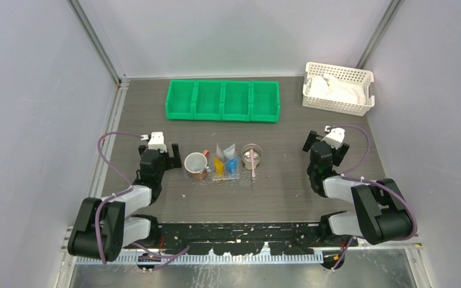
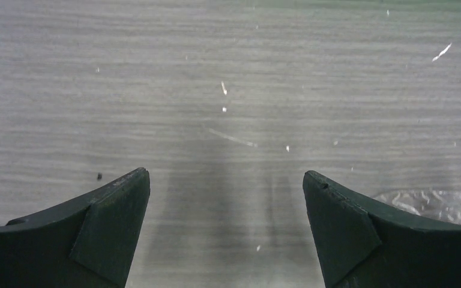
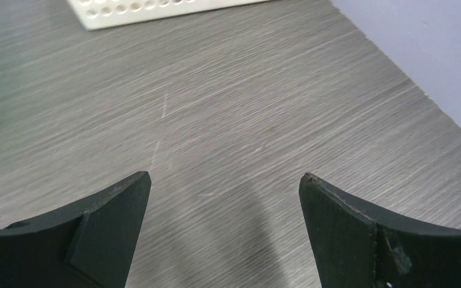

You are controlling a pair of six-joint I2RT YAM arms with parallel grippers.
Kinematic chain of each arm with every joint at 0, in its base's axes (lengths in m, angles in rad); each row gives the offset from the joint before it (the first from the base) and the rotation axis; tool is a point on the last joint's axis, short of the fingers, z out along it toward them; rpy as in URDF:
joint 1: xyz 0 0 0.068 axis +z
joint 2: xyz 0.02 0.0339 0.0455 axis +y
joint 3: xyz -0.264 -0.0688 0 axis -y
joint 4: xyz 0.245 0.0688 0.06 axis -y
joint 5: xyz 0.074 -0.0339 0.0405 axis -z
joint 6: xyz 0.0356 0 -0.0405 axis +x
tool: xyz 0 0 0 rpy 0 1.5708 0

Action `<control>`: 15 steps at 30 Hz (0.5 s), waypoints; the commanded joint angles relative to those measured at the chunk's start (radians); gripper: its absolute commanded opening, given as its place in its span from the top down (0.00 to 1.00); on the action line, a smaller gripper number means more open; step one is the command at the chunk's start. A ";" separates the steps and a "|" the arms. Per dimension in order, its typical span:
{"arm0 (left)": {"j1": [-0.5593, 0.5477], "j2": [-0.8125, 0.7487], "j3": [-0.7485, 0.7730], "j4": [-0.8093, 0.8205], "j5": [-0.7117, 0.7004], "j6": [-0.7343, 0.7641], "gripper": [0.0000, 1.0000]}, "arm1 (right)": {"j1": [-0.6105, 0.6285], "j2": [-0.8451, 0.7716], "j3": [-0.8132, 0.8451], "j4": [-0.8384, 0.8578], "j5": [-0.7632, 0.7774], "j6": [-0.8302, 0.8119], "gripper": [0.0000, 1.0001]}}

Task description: Prepare toiletry sets of a toothbrush and toothpaste on the tray

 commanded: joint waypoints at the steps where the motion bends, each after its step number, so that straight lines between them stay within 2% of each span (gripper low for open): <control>1: 0.006 0.077 0.090 0.159 -0.018 0.029 0.00 | -0.054 0.000 0.039 0.060 0.001 0.063 0.00; 4: 0.006 0.123 0.109 0.189 -0.029 0.029 0.00 | -0.055 0.010 0.074 -0.009 -0.086 0.037 0.00; 7: 0.006 0.148 0.145 0.148 -0.013 0.040 0.00 | -0.056 0.031 0.142 -0.151 -0.073 0.054 0.00; 10: 0.006 0.135 0.122 0.183 0.009 0.048 0.00 | -0.058 -0.002 0.045 0.039 -0.082 0.031 0.00; 13: 0.006 0.092 0.044 0.290 0.057 0.056 0.00 | -0.057 0.002 0.009 0.130 0.038 0.023 0.00; 15: 0.006 0.064 -0.002 0.348 0.072 0.062 0.00 | -0.057 0.009 -0.040 0.251 0.048 0.000 0.00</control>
